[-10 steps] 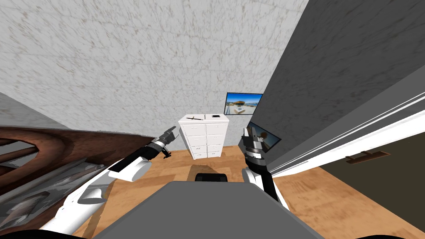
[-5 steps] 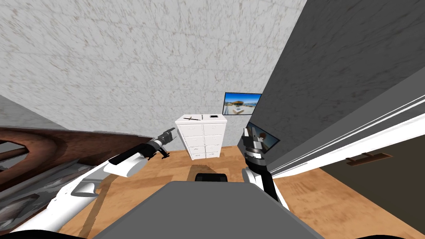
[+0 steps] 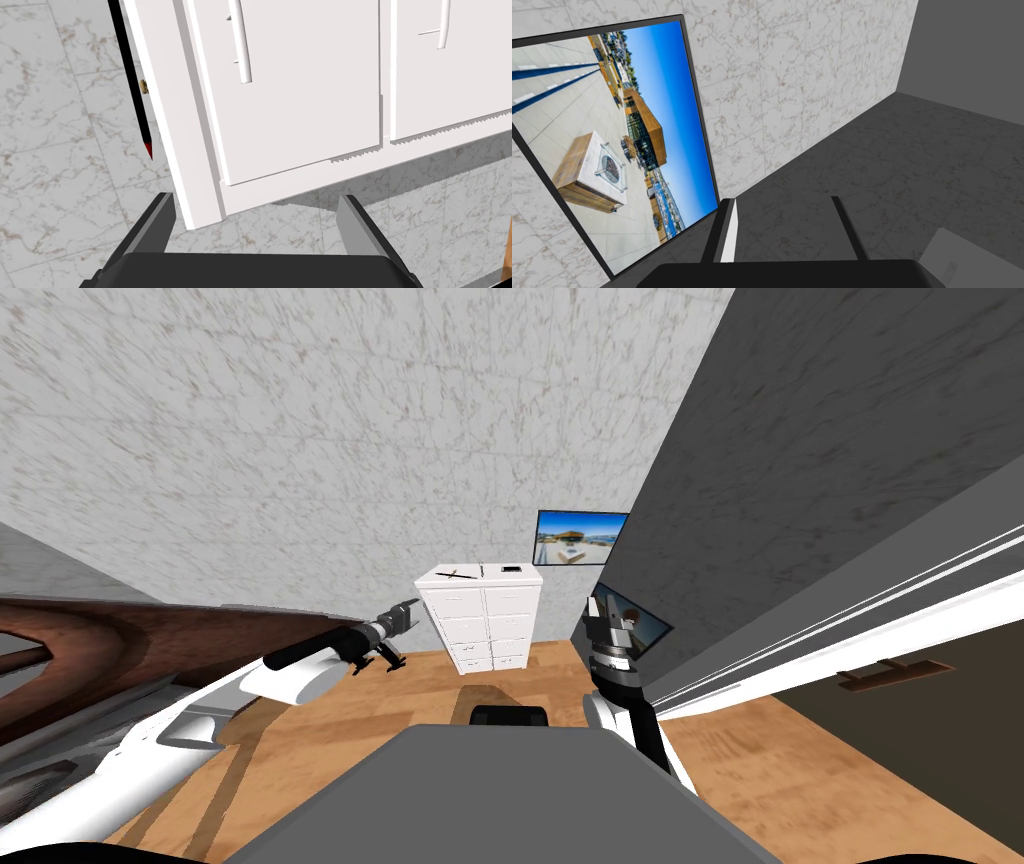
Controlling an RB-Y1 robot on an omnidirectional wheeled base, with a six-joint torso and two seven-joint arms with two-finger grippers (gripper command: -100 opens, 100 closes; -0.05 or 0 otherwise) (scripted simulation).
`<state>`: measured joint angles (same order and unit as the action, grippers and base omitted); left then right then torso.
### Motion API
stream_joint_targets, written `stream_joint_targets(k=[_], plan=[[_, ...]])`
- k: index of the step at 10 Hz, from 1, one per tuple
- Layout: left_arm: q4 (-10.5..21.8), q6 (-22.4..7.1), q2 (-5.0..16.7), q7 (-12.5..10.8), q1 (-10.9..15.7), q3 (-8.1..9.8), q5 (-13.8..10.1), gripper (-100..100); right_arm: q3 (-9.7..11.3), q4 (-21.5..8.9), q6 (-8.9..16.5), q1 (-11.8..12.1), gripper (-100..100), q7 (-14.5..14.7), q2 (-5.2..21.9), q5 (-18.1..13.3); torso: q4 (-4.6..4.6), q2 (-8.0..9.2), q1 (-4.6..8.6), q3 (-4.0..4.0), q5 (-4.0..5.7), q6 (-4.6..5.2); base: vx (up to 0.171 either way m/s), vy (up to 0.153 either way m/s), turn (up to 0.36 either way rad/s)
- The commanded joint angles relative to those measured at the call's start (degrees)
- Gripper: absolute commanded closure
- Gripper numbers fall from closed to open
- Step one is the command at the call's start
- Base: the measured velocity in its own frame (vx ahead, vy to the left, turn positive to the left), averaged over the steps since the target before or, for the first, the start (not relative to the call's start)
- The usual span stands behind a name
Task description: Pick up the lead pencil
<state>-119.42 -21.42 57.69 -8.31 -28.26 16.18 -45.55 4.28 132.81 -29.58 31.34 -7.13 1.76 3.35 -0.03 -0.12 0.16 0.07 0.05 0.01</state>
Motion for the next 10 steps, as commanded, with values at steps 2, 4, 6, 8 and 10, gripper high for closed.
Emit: stream_joint_targets(k=[2, 4, 6, 8, 10], plan=[[1.71, -4.00, 4.15, -0.46, 0.34, 1.30, -3.26, -100, 0.00, 0.00, 0.00, 0.00, 0, 0.00, 0.00, 0.00, 0.01, 0.02, 0.10, -0.01, 0.02, 0.00, 0.009, -0.080, 0.006], [3.37, -6.91, 6.78, -0.83, 0.65, 2.45, -6.00, -100, 0.00, 0.00, 0.00, 0.00, 0, 0.00, 0.00, 0.00, 0.00, 0.00, 0.05, 0.00, 0.01, 0.00, 0.023, -0.058, 0.002], [3.37, -9.53, 7.94, -0.83, 0.65, 2.45, -6.25, -100, 0.00, 0.00, 0.00, 0.00, 0, 0.00, 0.00, 0.00, -0.01, -0.08, 0.13, 0.04, 0.03, 0.00, 0.022, -0.062, 0.006], [5.01, -12.87, 11.71, -1.18, 0.95, 3.59, -9.18, -100, 0.00, 0.00, 0.00, 0.00, 0, 0.00, 0.00, 0.00, 0.00, -0.01, 0.14, 0.01, 0.03, 0.00, 0.015, -0.083, 0.004], [6.63, -15.80, 14.26, -1.51, 1.26, 4.73, -11.86, -100, 0.00, 0.00, 0.00, 0.00, 0, 0.00, 0.00, 0.00, 0.00, 0.02, 0.01, -0.01, 0.00, 0.00, 0.007, -0.047, 0.000]])
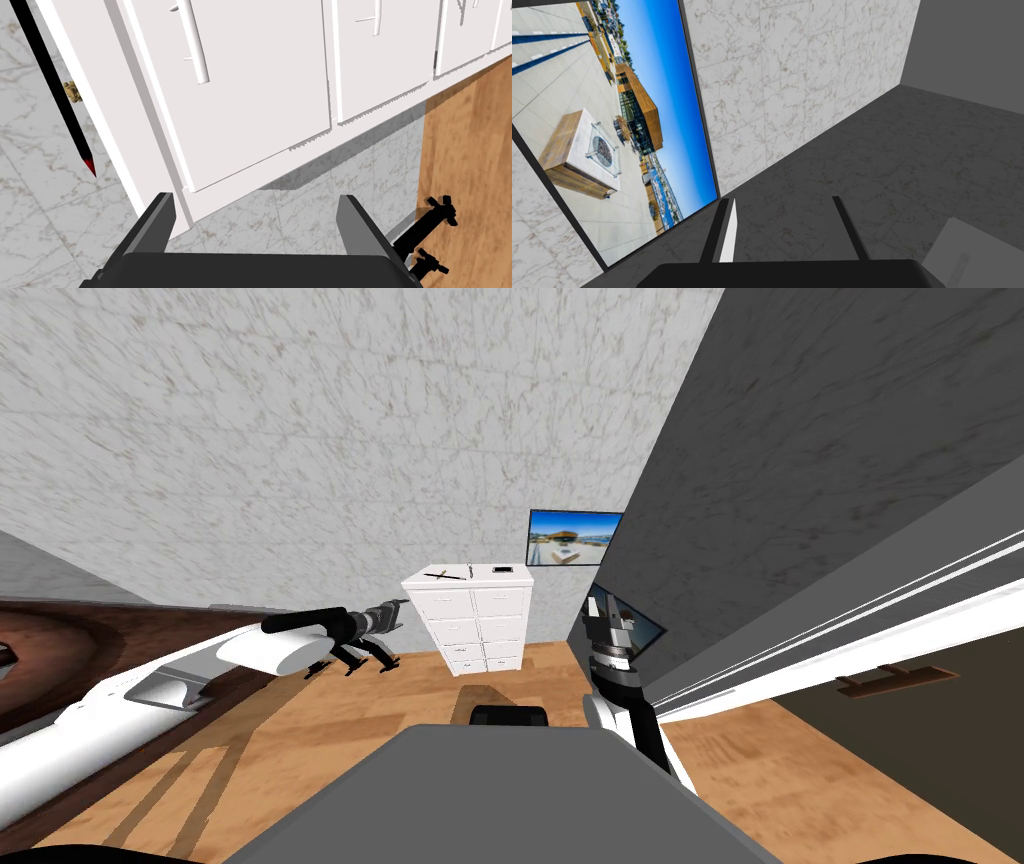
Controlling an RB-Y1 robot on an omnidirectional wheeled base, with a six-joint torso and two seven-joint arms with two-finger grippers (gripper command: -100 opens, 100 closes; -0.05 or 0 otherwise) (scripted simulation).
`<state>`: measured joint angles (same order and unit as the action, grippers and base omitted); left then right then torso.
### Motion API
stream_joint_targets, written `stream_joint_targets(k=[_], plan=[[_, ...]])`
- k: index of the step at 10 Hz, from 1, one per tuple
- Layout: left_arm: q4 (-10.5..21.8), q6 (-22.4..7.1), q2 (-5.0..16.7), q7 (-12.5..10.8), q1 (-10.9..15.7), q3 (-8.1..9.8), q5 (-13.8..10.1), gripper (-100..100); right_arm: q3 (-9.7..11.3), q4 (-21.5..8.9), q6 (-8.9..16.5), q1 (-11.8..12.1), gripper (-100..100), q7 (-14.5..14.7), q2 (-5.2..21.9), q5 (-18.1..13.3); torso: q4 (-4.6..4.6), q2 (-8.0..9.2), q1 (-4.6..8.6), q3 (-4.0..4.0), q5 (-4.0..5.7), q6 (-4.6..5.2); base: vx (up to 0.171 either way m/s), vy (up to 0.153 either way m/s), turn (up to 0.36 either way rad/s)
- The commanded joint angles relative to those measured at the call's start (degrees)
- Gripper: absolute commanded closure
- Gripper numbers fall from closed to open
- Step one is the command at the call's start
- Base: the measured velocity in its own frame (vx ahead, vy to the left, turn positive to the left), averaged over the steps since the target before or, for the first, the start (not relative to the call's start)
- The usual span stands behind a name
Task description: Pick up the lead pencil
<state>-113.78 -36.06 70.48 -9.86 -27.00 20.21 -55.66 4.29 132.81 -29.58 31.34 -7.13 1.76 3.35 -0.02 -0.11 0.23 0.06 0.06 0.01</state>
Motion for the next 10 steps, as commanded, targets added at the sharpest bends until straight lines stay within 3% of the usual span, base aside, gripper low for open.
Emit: stream_joint_targets(k=[1, 2, 3, 5, 6, 7, 8, 10], plan=[[1.00, -2.86, 2.64, 0.03, 0.00, 0.70, -1.94, -100, 0.00, 0.00, 0.00, 0.00, 0, 0.00, 0.00, 0.00, 0.00, 0.00, 0.00, 0.00, 0.00, 0.00, 0.020, -0.074, 0.004], [1.00, -3.33, 2.64, 0.03, 0.00, 0.70, -1.94, -100, 0.00, 0.00, 0.00, 0.00, 0, 0.00, 0.00, 0.00, -0.01, -0.03, 0.04, 0.02, 0.02, 0.00, 0.017, -0.039, 0.004], [2.60, -5.55, 5.21, -0.28, 0.32, 1.83, -4.69, -100, 0.00, 0.00, 0.00, 0.00, 0, 0.00, 0.00, 0.00, -0.01, -0.02, -0.06, 0.01, -0.01, -0.01, 0.019, -0.073, -0.006], [2.60, -7.39, 6.27, -0.28, 0.32, 1.83, -4.71, -100, 0.00, 0.00, 0.00, 0.00, 0, 0.00, 0.00, 0.00, -0.01, -0.04, 0.05, 0.02, 0.02, 0.00, 0.016, -0.053, 0.003], [4.17, -9.67, 8.93, -0.57, 0.66, 2.94, -7.38, -100, 0.00, 0.00, 0.00, 0.00, 0, 0.00, 0.00, 0.00, -0.01, -0.01, -0.07, 0.01, -0.01, -0.01, 0.019, -0.062, -0.012], [4.17, -11.22, 9.82, -0.57, 0.66, 2.94, -7.38, -100, 0.00, 0.00, 0.00, 0.00, 0, 0.00, 0.00, 0.00, -0.01, -0.04, 0.00, 0.02, 0.00, 0.00, 0.024, -0.066, -0.002], [5.73, -12.82, 12.05, -0.84, 1.01, 4.02, -9.92, -100, 0.00, 0.00, 0.00, 0.00, 0, 0.00, 0.00, 0.00, -0.01, -0.05, 0.02, 0.03, 0.01, 0.00, 0.052, -0.078, -0.015], [5.73, -15.08, 13.29, -0.84, 1.01, 4.02, -9.94, -100, 0.00, 0.00, 0.00, 0.00, 0, 0.00, 0.00, 0.00, -0.03, -0.12, 0.09, 0.07, 0.02, 0.00, 0.024, -0.061, -0.001]])
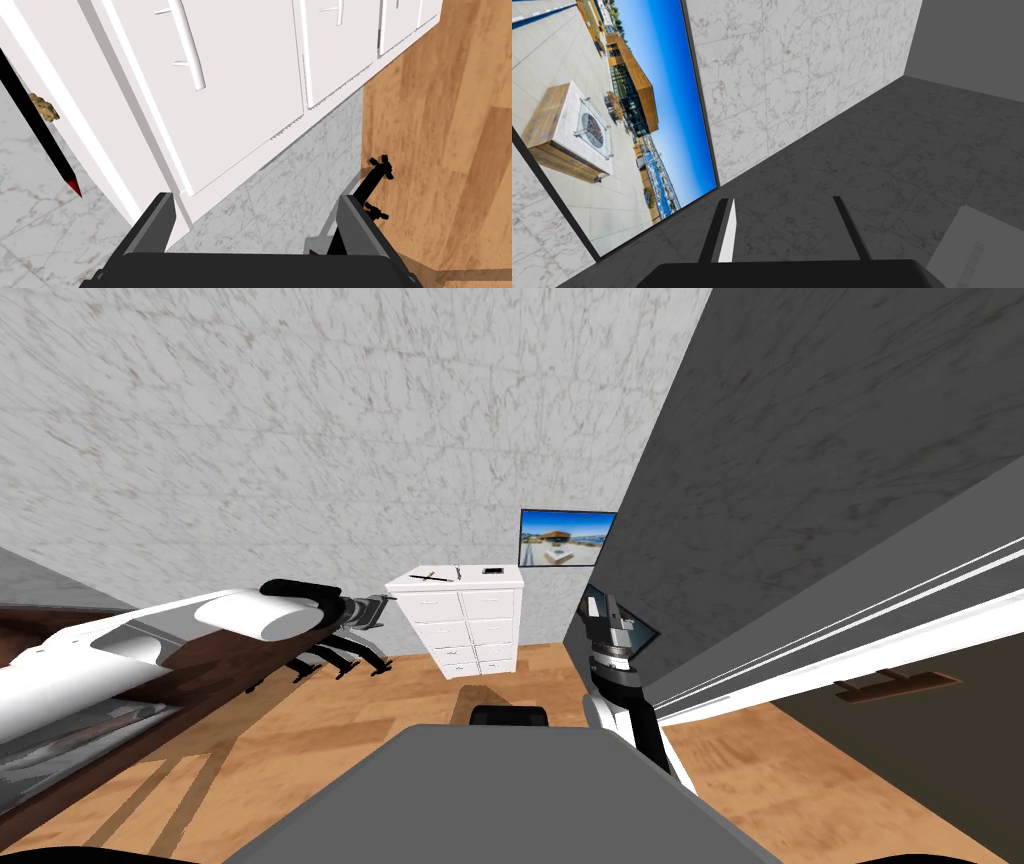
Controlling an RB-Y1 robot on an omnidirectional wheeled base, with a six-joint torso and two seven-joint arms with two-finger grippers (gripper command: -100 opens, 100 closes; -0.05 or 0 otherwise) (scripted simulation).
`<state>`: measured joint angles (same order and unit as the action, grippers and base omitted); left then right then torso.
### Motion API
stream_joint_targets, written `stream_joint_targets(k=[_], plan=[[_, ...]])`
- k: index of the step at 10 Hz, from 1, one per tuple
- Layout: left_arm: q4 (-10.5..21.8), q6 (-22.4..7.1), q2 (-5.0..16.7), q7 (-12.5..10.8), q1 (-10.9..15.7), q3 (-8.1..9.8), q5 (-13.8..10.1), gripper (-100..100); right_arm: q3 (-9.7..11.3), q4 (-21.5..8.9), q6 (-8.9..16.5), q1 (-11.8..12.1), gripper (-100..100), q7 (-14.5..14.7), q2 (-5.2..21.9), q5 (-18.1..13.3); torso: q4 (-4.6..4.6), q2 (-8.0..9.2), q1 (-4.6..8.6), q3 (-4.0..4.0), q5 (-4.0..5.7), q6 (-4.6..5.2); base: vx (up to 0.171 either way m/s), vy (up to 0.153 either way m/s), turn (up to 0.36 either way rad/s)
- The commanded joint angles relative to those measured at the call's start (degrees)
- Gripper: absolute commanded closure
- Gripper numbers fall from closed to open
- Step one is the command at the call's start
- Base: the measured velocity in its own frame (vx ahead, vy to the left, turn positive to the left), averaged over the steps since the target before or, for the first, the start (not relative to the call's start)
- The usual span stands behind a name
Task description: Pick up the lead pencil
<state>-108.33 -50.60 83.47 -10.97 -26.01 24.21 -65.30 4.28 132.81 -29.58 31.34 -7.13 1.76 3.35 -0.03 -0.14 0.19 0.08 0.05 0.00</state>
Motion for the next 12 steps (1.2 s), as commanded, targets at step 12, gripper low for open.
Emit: stream_joint_targets(k=[12], plan=[[8.60, -18.92, 17.47, -0.62, 1.29, 4.57, -12.94, -100, 0.00, 0.00, 0.00, 0.01, 0, 0.00, 0.00, 0.00, -0.05, -0.20, -0.05, 0.12, -0.02, 0.01, 0.055, -0.046, -0.034]])
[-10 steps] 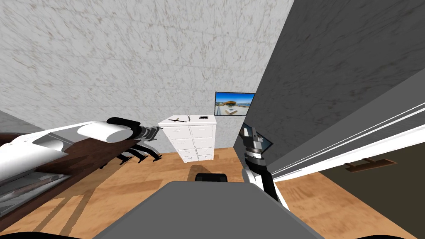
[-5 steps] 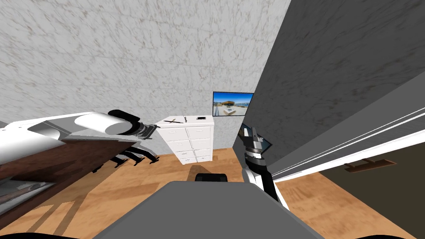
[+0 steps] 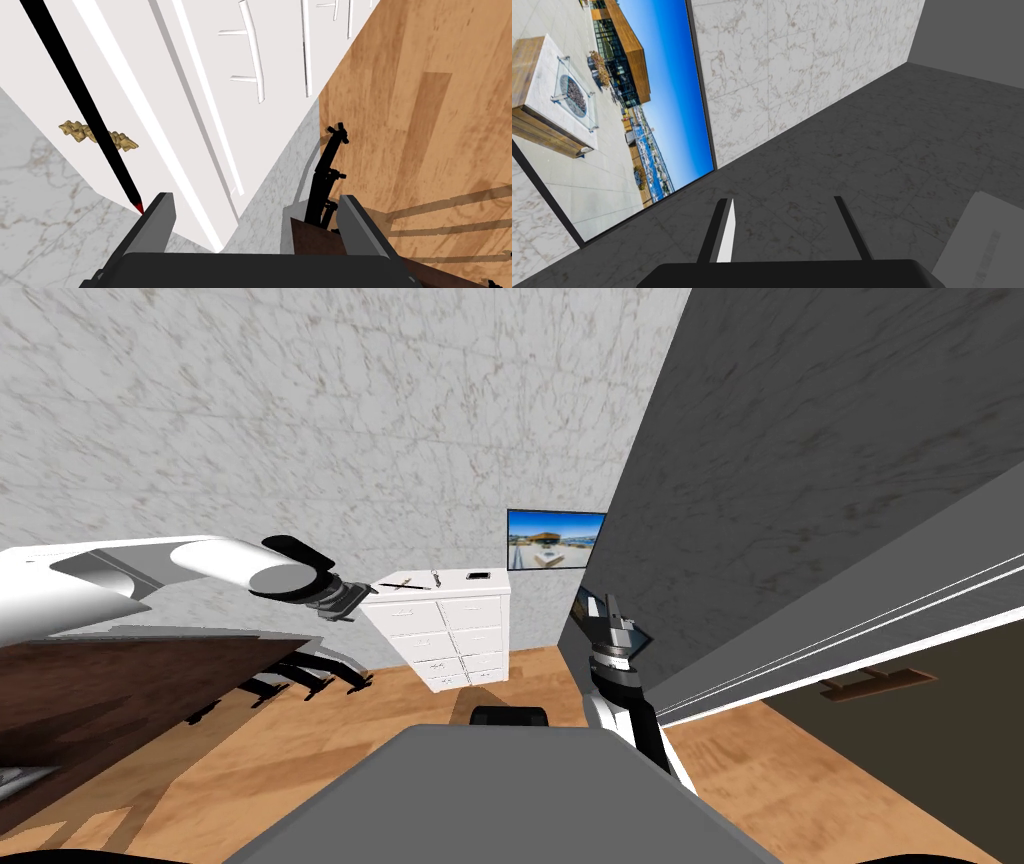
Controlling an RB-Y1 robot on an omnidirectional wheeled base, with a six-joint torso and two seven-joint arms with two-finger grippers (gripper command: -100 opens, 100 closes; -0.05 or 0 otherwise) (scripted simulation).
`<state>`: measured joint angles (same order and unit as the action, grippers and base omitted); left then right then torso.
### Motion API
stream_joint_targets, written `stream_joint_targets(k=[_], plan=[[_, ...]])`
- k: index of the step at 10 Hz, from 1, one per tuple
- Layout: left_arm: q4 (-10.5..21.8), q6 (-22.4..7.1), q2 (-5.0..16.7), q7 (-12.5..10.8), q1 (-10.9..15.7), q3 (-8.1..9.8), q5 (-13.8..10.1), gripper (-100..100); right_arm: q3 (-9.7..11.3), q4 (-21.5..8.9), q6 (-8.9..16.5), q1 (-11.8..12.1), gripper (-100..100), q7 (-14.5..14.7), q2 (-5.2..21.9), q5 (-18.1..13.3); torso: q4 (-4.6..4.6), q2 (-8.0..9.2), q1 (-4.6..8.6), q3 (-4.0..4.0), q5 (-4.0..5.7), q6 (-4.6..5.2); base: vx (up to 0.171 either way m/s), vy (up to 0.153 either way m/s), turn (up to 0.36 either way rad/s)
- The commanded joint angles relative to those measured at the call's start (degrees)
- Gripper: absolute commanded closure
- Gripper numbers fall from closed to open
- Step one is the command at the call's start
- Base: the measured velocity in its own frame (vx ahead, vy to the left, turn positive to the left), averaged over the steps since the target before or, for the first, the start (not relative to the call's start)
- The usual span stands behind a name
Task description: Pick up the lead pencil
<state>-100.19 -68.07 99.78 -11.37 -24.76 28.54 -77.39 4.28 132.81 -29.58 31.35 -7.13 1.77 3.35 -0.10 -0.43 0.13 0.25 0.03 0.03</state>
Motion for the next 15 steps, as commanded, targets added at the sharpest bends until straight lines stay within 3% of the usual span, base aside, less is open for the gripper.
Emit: stream_joint_targets(k=[1, 2, 3, 5, 6, 10, 12, 13, 14, 15], plan=[[0.45, -1.79, 1.29, -0.23, 0.05, 0.24, -0.86, -100, 0.00, 0.00, 0.00, 0.00, 0, 0.00, 0.00, 0.00, 0.00, 0.00, 0.00, 0.00, 0.00, 0.00, 0.082, -0.018, -0.042], [1.55, -3.97, 3.36, -0.25, 0.04, 0.59, -2.48, -100, 0.00, 0.00, 0.00, 0.00, 0, 0.00, 0.00, 0.00, 0.00, 0.04, -0.04, -0.01, -0.02, -0.02, 0.086, -0.021, -0.063], [1.55, -4.17, 3.36, -0.25, 0.04, 0.59, -2.48, -100, 0.00, 0.00, 0.00, 0.00, 0, 0.00, 0.00, 0.00, 0.00, 0.02, -0.04, -0.01, -0.02, 0.00, 0.075, -0.018, -0.056], [3.53, -7.80, 6.75, -0.18, -0.14, 0.99, -5.26, -100, 0.00, 0.00, 0.00, 0.00, 0, 0.00, 0.00, 0.00, 0.00, 0.00, -0.05, 0.00, -0.02, 0.00, 0.121, -0.020, -0.120], [3.53, -8.27, 6.75, -0.18, -0.14, 0.99, -5.26, -100, 0.00, 0.00, 0.00, 0.00, 0, 0.00, 0.00, 0.00, -0.04, -0.14, -0.03, 0.09, -0.01, 0.01, 0.110, -0.011, -0.045], [6.32, -13.58, 10.53, 0.14, -0.96, 0.62, -8.76, -100, 0.00, 0.00, 0.00, 0.00, 0, 0.00, 0.00, 0.00, -0.05, -0.14, -0.17, 0.09, -0.06, -0.01, 0.116, 0.019, -0.105], [6.33, -13.64, 10.68, 0.03, -1.02, 0.54, -8.92, -100, -0.01, 0.00, 0.00, 0.00, 0, 0.00, 0.00, 0.00, -0.01, 0.01, -0.25, 0.01, -0.09, -0.03, 0.057, 0.022, -0.037], [6.36, -13.86, 10.70, 0.04, -1.03, 0.52, -8.95, 0, -0.01, 0.00, 0.00, 0.00, 0, 0.00, 0.00, 0.00, 0.03, 0.18, -0.19, -0.09, -0.08, -0.05, 0.007, 0.003, 0.001], [7.39, -13.35, 9.90, -0.14, -1.25, -0.25, -8.13, -100, 0.00, 0.00, 0.00, -0.01, 0, 0.00, 0.00, 0.00, 0.07, 0.31, -0.15, -0.17, -0.06, -0.05, -0.030, 0.009, -0.169], [8.07, -13.02, 9.36, -0.26, -1.40, -0.76, -7.58, -100, 0.00, 0.00, 0.00, -0.02, 0, 0.00, 0.00, 0.00, 0.09, 0.45, -0.16, -0.24, -0.07, -0.01, -0.080, 0.017, -0.264]])
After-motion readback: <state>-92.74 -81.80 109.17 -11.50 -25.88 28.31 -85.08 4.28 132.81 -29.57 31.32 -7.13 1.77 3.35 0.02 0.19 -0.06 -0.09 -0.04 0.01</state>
